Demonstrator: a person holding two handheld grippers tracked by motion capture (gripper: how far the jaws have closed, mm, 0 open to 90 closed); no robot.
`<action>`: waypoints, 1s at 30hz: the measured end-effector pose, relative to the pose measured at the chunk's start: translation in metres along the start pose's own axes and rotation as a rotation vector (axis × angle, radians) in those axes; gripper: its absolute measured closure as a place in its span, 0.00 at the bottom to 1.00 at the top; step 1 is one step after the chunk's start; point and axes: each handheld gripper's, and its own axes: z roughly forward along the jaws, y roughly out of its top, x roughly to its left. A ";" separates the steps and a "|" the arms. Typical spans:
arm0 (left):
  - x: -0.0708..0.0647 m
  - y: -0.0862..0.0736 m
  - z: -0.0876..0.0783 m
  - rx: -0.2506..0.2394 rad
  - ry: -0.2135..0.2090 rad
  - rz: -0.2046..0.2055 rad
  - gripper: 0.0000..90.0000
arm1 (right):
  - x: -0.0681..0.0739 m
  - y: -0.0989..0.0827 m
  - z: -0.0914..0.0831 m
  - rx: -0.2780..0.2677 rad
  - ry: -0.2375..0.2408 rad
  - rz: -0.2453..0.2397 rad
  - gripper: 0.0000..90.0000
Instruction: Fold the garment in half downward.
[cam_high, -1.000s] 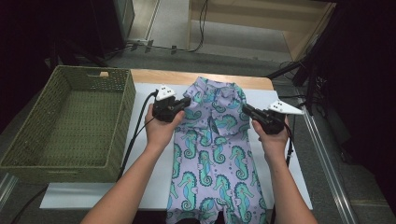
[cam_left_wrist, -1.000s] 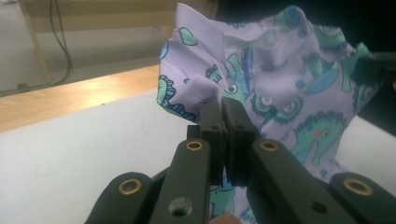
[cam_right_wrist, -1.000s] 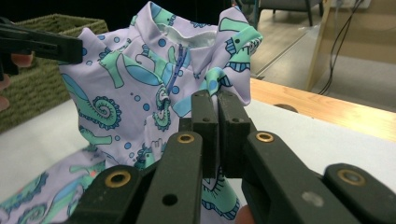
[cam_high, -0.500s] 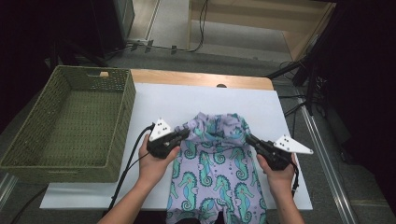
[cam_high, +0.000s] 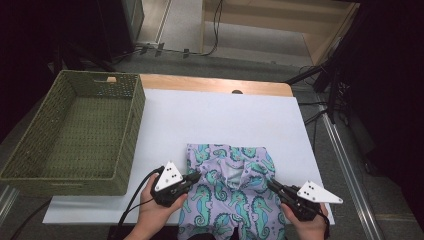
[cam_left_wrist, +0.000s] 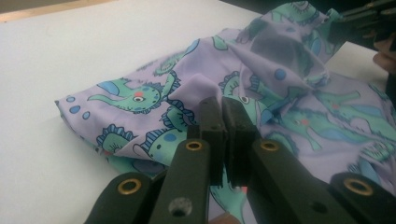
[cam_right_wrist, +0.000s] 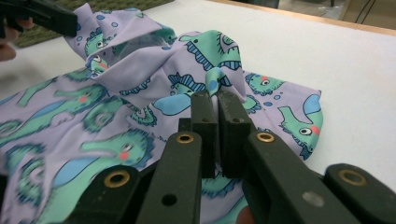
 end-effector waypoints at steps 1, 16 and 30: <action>-0.002 -0.001 -0.003 0.001 -0.004 0.001 0.97 | 0.002 -0.001 -0.003 0.000 0.000 -0.009 0.94; -0.024 -0.030 -0.018 0.136 -0.089 0.023 0.75 | 0.020 -0.033 -0.034 0.088 0.098 0.044 0.55; 0.053 0.021 0.025 0.096 0.128 -0.132 0.52 | -0.045 0.017 0.018 0.115 -0.099 0.174 0.54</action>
